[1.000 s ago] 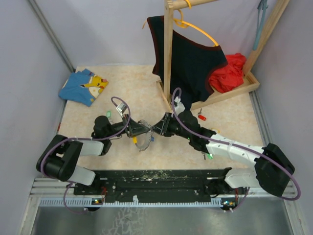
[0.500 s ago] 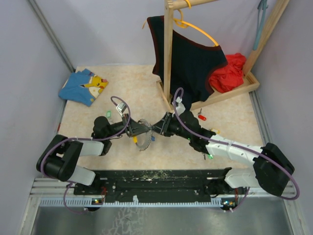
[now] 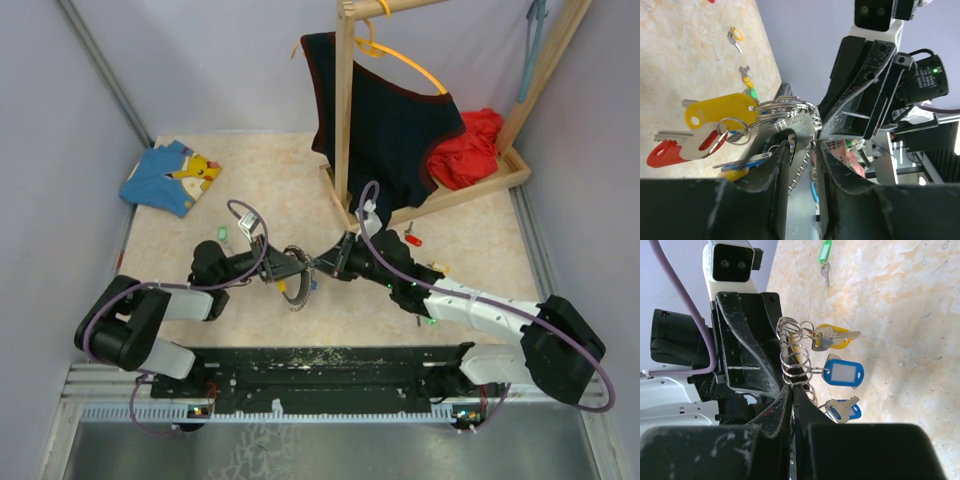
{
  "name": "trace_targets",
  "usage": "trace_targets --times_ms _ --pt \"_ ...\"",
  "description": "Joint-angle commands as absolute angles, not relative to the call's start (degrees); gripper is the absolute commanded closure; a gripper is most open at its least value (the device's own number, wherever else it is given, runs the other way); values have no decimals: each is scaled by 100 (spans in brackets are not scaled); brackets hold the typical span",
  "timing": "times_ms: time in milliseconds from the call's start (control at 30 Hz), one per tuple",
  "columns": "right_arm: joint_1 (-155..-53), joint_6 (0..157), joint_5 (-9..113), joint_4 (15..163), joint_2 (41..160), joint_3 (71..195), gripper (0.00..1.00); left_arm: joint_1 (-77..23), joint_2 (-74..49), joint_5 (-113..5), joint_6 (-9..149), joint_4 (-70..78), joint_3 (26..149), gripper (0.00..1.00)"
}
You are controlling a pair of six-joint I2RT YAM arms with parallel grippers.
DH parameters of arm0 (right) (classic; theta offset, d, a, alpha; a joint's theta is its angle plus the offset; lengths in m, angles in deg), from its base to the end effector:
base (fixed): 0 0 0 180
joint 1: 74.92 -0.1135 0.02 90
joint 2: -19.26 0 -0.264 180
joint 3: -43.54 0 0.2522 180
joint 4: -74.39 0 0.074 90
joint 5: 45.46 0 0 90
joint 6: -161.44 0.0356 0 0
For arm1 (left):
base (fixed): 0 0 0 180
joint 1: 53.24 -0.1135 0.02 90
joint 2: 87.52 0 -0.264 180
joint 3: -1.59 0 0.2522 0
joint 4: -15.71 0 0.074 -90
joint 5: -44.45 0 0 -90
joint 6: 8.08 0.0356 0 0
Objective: Put the keys on the keyring
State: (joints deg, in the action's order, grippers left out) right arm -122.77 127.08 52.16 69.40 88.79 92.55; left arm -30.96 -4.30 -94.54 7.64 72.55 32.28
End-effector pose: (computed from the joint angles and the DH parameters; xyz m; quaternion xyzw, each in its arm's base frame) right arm 0.1771 0.2027 0.2432 0.0138 0.7953 0.5069 0.3323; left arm 0.2113 -0.1156 0.1828 0.0020 0.6894 -0.6856 0.2336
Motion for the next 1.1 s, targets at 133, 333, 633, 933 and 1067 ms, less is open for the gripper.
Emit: trace_targets --times_ms 133,333,633,933,1067 --pt "-12194 12041 4837 8165 8712 9876 100 -3087 -756 -8957 2122 6352 2990 50" --pt "-12185 11955 4773 8785 8970 10275 100 -2917 -1333 -8308 3655 5396 2932 43" --pt "-12186 12157 4380 9483 9373 10721 100 -1972 -1745 -7141 5985 5306 2874 41" --pt "-12211 12367 4209 9987 9677 11102 100 -1329 -1251 -6767 7491 6710 2488 44" --pt "-12234 12414 4157 9956 9706 11097 100 -1087 -925 -6652 7856 7324 2440 45"
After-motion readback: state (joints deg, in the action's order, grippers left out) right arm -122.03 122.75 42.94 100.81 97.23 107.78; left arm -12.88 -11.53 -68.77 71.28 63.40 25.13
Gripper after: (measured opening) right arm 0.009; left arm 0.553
